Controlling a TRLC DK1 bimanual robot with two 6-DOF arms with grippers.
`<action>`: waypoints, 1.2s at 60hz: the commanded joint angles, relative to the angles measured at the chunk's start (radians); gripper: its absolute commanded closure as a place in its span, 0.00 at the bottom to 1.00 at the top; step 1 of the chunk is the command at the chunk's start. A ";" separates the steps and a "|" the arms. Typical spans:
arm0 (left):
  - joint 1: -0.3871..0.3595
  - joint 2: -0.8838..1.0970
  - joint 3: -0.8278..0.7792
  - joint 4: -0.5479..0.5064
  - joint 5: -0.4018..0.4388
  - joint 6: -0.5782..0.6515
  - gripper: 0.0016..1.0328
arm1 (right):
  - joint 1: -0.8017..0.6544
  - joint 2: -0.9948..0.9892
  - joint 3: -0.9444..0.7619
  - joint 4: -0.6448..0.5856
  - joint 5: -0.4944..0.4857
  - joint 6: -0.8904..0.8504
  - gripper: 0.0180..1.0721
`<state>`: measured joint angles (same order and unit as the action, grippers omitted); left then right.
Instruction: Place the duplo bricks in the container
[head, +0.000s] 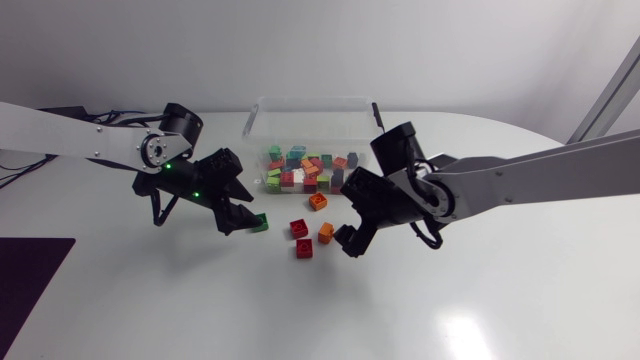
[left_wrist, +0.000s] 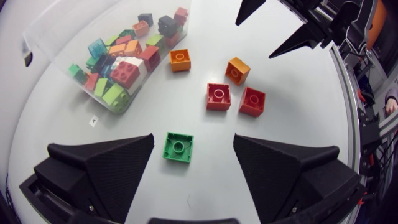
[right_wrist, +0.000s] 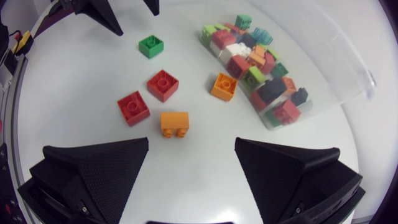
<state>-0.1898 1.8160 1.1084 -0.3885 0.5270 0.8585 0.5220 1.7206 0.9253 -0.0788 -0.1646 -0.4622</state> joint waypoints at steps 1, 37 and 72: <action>0.010 0.054 0.039 -0.012 0.016 0.076 0.14 | 0.013 0.066 0.043 -0.003 -0.010 -0.030 0.05; -0.050 0.287 0.188 -0.029 0.014 0.140 0.36 | 0.036 0.310 0.218 -0.003 -0.006 -0.009 0.28; -0.019 0.152 0.257 -0.299 -0.009 0.169 0.91 | 0.033 0.120 0.185 -0.072 0.011 0.010 0.74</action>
<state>-0.2172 2.0567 1.3632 -0.6613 0.5152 0.9958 0.5583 1.9224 1.1267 -0.1333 -0.1566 -0.4679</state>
